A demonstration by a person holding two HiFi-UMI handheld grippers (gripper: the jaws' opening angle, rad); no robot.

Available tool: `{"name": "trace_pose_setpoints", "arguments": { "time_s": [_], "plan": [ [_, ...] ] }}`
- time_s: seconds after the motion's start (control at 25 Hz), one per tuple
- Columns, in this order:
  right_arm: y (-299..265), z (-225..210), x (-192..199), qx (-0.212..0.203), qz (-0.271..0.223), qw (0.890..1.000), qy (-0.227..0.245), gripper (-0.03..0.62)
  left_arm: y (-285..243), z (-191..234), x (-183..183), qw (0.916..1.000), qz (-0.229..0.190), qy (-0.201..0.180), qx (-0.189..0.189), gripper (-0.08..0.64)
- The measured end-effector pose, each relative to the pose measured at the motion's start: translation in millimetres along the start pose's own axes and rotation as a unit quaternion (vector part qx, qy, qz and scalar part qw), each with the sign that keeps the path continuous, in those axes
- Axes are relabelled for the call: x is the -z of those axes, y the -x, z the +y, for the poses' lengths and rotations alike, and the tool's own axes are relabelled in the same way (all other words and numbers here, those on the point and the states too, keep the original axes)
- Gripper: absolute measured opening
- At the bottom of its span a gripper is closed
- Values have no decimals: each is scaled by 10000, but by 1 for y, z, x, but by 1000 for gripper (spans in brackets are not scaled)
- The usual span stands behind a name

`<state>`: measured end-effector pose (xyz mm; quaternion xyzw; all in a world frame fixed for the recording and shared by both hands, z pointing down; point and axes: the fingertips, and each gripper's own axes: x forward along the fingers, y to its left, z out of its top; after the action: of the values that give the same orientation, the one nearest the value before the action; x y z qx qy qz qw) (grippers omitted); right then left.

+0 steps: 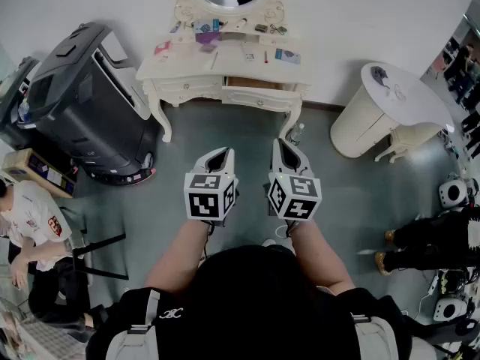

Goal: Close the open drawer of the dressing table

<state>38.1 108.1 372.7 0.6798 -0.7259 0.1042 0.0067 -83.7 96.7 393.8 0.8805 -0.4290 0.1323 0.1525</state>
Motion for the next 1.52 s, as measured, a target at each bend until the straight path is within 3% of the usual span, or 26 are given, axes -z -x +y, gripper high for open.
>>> {"name": "trace_pose_setpoints", "arguments": {
  "time_s": [0.48,0.84,1.12,1.52],
  "plan": [
    [2,11,17,231,26,9997,-30,11,9,8,13,9999,119,-17,-3,8],
    [-15,19,30,181,148,9997,-66,11,6,32,22,9997,226,133,-26,8],
    [-66,10,38,130,278,9994,-150,11,-27,61,12,9995,253,106,-175,6],
    [-185,-37,51,78,681,9975,-174,11,-130,97,-26,9986,398,157,-309,7]
  ]
}}
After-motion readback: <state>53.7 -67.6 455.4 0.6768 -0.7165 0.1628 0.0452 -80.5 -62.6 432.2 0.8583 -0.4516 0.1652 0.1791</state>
